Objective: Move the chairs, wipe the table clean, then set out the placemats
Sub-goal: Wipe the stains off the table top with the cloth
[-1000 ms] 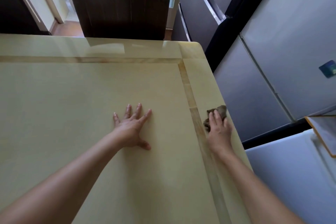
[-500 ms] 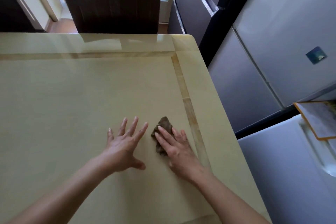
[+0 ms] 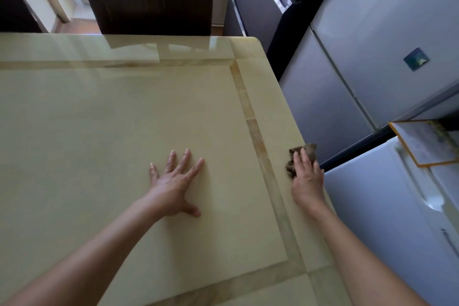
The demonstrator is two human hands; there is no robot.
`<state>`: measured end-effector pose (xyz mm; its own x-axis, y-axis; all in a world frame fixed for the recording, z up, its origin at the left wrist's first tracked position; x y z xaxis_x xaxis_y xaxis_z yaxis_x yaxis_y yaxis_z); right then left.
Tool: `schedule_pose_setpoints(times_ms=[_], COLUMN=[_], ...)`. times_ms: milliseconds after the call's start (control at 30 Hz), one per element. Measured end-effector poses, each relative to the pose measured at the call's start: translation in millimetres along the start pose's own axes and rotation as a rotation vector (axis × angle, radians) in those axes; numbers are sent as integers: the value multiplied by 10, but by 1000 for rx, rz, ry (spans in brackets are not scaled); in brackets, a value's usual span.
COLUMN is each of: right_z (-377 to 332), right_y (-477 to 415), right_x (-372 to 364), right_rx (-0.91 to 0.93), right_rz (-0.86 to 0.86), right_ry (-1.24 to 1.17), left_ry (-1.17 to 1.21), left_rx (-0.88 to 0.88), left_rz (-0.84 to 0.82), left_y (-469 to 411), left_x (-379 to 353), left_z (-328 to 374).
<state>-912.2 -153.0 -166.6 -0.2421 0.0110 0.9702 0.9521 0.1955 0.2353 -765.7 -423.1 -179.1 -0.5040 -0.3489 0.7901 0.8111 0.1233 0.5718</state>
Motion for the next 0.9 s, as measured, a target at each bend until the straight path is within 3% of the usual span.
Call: schedule_pose_setpoints(times_ms=[100, 333, 433, 533, 600, 900], right_z=[-354, -1434, -1490, -1387, -1270, 285], right_y=[310, 1460, 1670, 1593, 1500, 1176], right_x=[-87, -363, -416, -341, -236, -71], right_rx=[71, 450, 513, 524, 492, -16], right_rz=[-25, -141, -178, -71, 43, -99], right_ry=[18, -25, 11, 72, 125, 245], left_ry=[7, 22, 31, 15, -5, -84], left_rx=[-14, -44, -60, -74, -86, -48], left_rz=[7, 97, 89, 38, 11, -27], left_y=[33, 286, 557, 817, 941, 1095], left_x=[13, 5, -156, -381, -520, -838], left_z=[13, 49, 69, 105, 152, 149])
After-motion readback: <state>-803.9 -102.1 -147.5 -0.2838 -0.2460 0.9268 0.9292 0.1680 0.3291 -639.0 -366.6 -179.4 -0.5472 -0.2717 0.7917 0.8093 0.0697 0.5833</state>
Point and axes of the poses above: each hand's wrist, its own y-axis away from the middle knuckle, its own x-axis out of the back of the hand, z = x × y, the point moved 10 cm from there along -y, towards the middle knuckle, and after that the axes turned 1 degree about y, right-handed, at the moved point
